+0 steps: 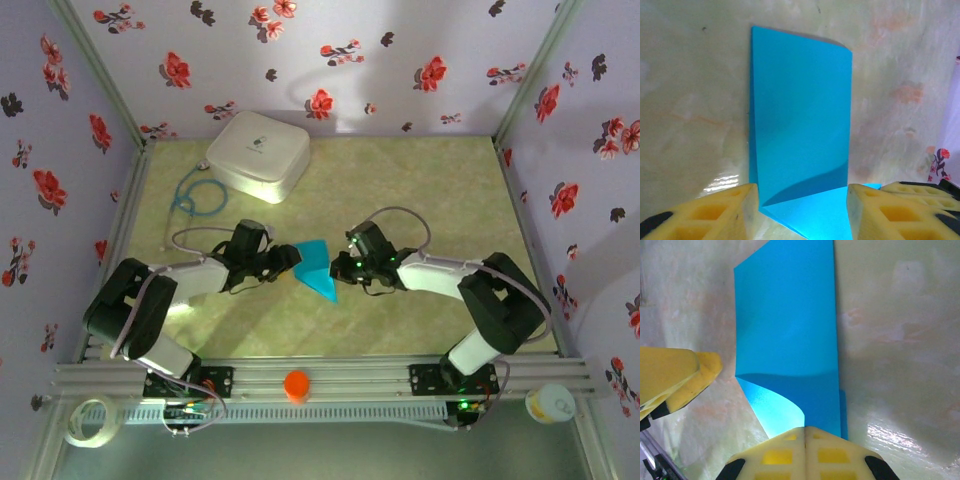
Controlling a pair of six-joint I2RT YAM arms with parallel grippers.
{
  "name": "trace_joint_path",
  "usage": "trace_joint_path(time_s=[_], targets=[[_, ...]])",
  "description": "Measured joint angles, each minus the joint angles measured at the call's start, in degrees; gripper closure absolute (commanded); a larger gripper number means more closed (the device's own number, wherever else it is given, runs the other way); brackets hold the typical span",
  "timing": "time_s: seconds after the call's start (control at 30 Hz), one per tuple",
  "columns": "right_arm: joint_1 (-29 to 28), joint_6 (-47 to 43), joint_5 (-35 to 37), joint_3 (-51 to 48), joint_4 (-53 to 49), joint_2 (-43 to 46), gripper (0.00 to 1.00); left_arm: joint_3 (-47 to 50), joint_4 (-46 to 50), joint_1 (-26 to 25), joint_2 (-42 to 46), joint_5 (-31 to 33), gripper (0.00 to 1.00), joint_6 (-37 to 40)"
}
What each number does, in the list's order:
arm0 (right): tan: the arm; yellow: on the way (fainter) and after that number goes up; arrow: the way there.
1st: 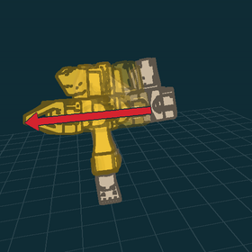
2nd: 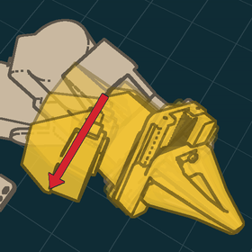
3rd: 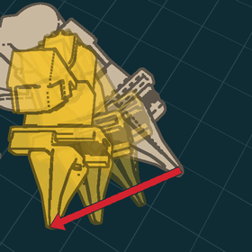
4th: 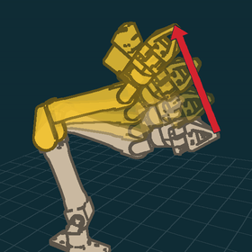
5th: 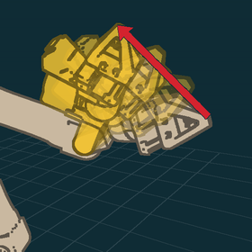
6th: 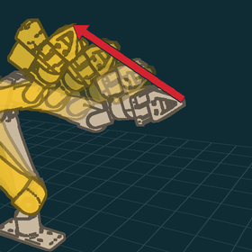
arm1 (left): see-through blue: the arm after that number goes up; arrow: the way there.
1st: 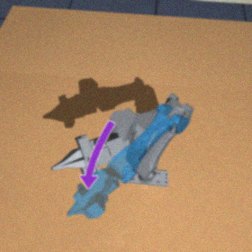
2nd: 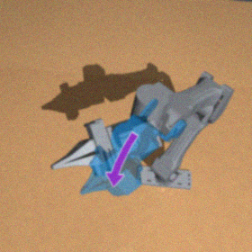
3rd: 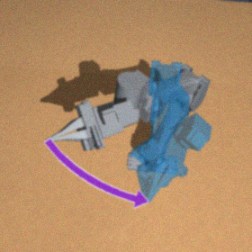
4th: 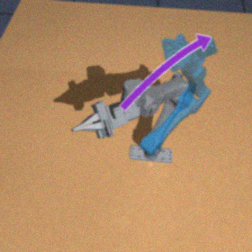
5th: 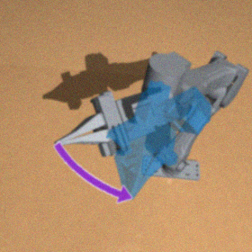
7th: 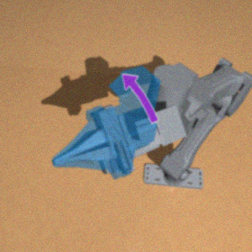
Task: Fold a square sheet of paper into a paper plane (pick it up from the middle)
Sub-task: Fourth fold the wing at the center of the table.
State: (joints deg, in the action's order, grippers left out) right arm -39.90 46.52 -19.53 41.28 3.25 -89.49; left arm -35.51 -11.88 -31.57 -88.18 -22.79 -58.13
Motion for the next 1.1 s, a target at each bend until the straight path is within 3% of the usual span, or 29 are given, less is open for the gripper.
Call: trace_joint_path(time_s=[0.43, 0.93, 1.1], targets=[[1.3, 0.2, -1.7, -2.5, 3.0, 0.9, 0.95, -0.7, -0.5, 0.2, -3.4, -2.1, 0.44, 0.0], [2.0, 0.3, -2.6, -3.5, 4.7, 1.4, 0.94, -3.1, -5.5, 0.9, -8.2, -5.2, 0.54, -1.6], [2.1, 0.2, -3.0, -3.6, 4.7, 1.4, 0.94, -3.1, -9.5, 2.7, -10.3, -6.9, 0.63, -3.6]])
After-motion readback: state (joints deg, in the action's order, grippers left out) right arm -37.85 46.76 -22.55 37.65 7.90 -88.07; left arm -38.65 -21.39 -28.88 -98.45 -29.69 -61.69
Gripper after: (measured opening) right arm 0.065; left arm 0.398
